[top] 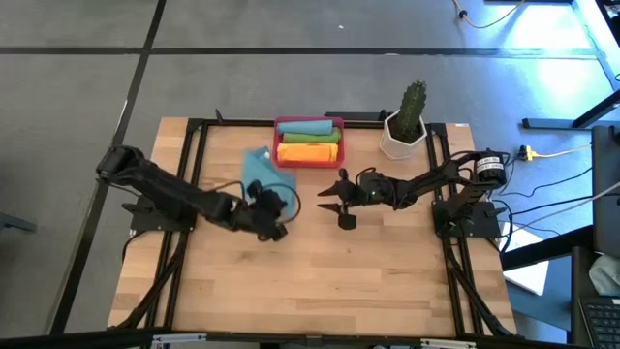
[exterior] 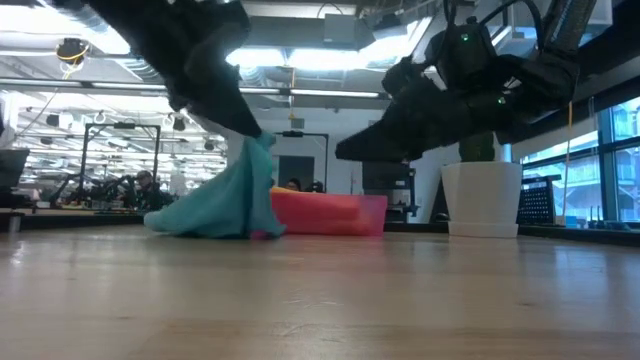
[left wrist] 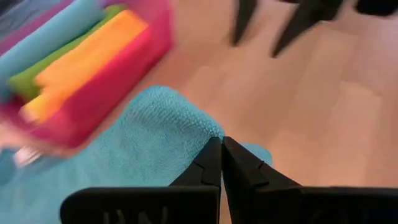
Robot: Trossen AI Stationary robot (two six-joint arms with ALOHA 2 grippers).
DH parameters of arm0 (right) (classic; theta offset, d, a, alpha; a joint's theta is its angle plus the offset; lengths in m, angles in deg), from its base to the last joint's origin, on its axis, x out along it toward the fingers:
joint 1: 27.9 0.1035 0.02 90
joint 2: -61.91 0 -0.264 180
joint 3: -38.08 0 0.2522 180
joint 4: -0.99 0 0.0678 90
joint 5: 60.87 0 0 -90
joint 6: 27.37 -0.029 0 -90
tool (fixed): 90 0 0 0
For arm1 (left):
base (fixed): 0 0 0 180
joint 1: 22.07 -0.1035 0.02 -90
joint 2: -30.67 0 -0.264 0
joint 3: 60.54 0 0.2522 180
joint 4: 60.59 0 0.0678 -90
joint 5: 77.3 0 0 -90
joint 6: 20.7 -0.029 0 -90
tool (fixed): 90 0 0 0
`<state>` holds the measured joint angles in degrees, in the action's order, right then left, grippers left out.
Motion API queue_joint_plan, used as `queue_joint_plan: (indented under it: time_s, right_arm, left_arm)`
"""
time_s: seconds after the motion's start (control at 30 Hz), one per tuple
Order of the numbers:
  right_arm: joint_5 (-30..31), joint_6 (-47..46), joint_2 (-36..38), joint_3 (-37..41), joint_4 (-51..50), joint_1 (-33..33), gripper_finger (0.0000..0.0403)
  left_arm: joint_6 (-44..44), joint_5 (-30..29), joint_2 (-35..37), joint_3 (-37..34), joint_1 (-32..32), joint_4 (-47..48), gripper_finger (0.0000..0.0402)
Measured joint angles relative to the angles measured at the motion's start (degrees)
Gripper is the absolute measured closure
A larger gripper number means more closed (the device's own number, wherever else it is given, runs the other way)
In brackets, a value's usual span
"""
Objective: Roll microfiber towels into tight, uniform cylinder then place into a basket
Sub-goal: Roll the blue towel
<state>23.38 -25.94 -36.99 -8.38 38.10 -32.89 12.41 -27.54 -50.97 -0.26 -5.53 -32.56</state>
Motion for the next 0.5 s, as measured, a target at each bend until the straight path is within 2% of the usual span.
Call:
queue_joint_plan:
  time_s: [0.13,0.33,0.5]
  right_arm:
    - [-3.5,-2.8,0.0,0.0,1.5,0.0,0.024]
    - [-3.9,-3.8,-0.8,0.0,0.4,-0.1,0.024]
    - [-4.0,-2.5,-2.9,0.0,0.3,-0.3,0.024]
  left_arm:
    - [-3.7,-0.4,-3.4,-2.8,2.5,-9.3,0.0401]
    - [-4.7,-0.4,-10.7,-4.2,3.8,-18.1,0.0401]
    - [-5.7,8.7,-18.9,-4.2,3.6,-30.1,0.0401]
